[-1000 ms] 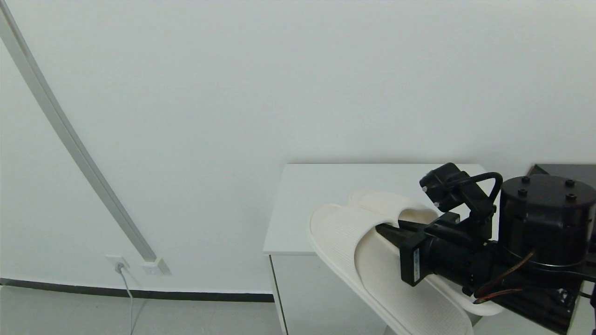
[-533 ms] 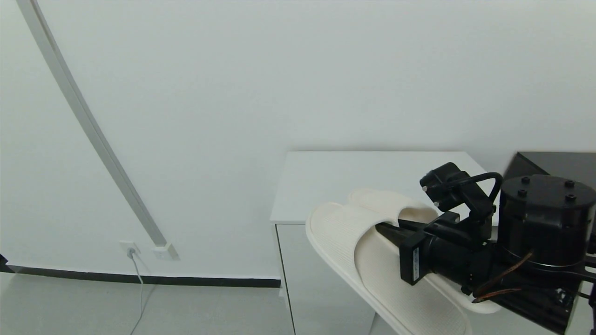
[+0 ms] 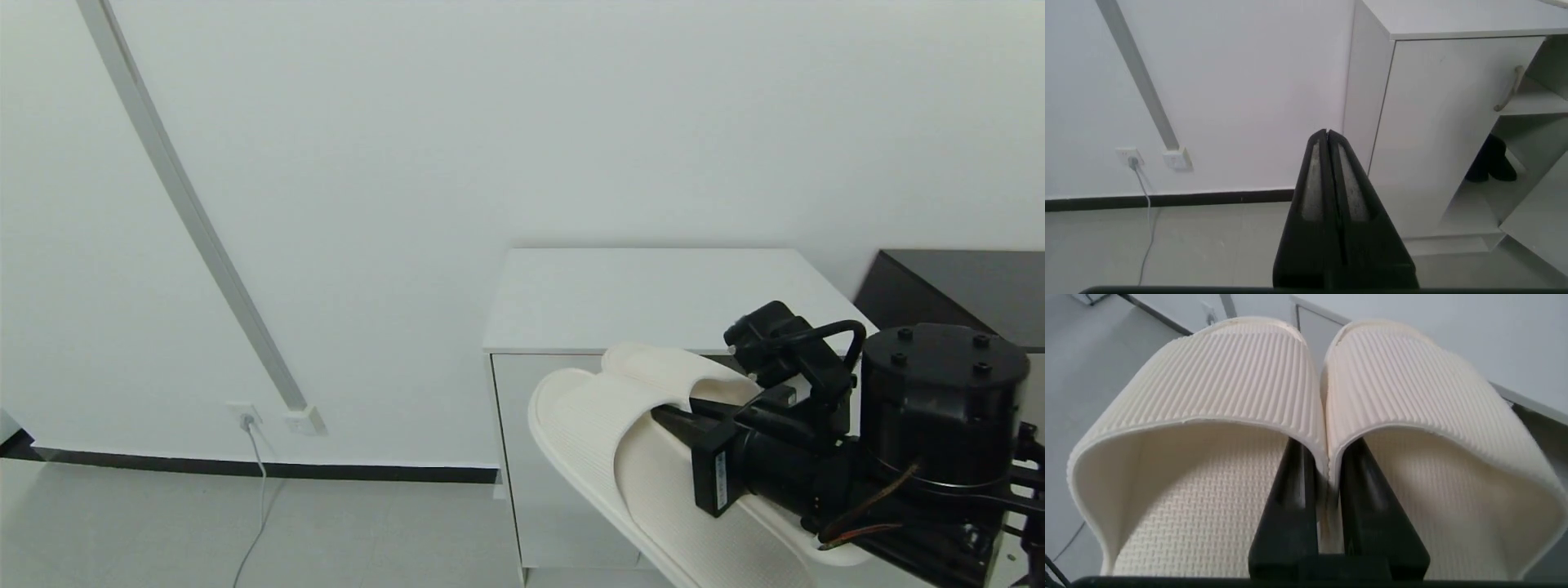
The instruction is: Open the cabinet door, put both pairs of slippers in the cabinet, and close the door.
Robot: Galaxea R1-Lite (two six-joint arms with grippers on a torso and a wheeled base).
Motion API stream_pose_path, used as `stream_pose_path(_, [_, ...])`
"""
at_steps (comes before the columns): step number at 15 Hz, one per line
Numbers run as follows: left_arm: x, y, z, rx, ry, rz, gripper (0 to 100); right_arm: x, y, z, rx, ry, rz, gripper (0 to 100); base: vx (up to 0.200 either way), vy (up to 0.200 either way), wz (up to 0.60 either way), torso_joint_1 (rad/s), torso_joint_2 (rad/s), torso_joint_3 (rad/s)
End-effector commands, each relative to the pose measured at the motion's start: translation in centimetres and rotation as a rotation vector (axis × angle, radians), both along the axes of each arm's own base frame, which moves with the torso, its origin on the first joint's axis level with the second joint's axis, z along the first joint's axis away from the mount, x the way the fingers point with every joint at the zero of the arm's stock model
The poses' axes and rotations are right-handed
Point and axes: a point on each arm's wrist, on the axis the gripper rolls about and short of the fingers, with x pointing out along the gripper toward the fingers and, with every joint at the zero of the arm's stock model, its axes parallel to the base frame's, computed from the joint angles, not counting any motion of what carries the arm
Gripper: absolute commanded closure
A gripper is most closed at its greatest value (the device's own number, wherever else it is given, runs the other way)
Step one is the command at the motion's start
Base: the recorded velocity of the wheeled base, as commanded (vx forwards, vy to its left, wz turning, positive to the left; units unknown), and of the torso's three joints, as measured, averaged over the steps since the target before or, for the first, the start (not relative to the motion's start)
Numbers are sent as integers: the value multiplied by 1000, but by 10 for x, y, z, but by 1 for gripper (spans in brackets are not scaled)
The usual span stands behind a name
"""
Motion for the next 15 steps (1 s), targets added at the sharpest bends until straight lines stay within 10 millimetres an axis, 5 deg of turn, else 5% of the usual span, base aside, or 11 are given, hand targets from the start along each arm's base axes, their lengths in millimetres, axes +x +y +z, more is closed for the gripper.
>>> stream_pose_path(1, [0,0,0,0,2,0,100,1,2,-4,-8,7,3,100,0,0,0,0,0,0])
stream_pose_path(10, [0,0,0,0,2,0,100,-1,6,-7,-14,12,15,100,0,0,0,0,0,0])
stream_pose_path(15, [0,0,0,2,2,0,100,-1,6,-6,2,-6,14,100,0,-200,0,2,2,1])
